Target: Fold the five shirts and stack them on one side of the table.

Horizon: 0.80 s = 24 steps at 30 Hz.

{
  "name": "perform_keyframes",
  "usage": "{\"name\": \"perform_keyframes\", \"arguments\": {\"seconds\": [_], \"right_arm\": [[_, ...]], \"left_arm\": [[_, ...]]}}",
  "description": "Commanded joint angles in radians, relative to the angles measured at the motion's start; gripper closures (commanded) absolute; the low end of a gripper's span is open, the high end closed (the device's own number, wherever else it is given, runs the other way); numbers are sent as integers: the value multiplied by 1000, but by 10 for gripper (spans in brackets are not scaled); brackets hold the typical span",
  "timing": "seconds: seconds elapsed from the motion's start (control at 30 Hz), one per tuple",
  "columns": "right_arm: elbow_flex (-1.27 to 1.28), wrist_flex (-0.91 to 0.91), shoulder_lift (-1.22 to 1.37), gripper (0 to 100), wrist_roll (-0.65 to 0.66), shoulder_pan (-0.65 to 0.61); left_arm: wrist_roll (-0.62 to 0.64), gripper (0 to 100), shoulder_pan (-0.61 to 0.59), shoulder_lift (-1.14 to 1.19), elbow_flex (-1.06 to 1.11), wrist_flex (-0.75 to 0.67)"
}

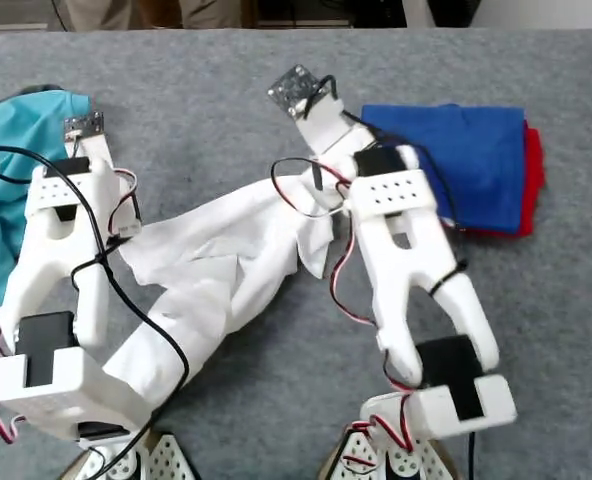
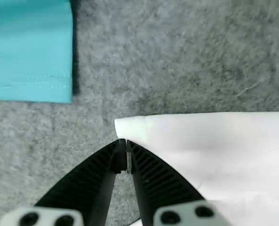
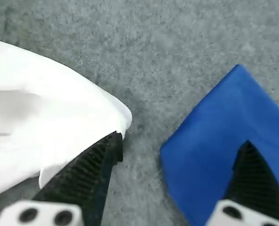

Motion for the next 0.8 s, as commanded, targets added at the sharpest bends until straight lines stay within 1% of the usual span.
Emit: {"name": "perform_keyframes", "arguments": {"seconds": [0.0,0.1,0.13,0.2,0.3,0.43,0.53,0.6,0.7,0.77], "right_arm": [[-94,91,-94,647,8,-8],[-114,170,-140,673,15,-8],[-114,207,-154,691,38,-8],[-97,279,-179,748,100,-10],[-36,351,-226,852,149,-13],[137,364,-317,956,204,-16],[289,334,-398,968,224,-16],[386,311,-460,968,224,-18],[498,292,-558,968,224,-18],[553,292,-619,968,226,-18]], "left_arm": [[46,982,-17,-7,-58,-9],[52,982,-17,-7,-63,-5],[52,982,-17,-7,-63,-2],[49,982,-20,-13,-54,0],[46,982,-28,-16,-63,41],[44,982,-18,-18,-58,92],[46,982,31,-18,-49,152],[52,982,60,-25,-20,157],[54,982,117,-99,71,138],[54,982,149,-177,163,87]]}}
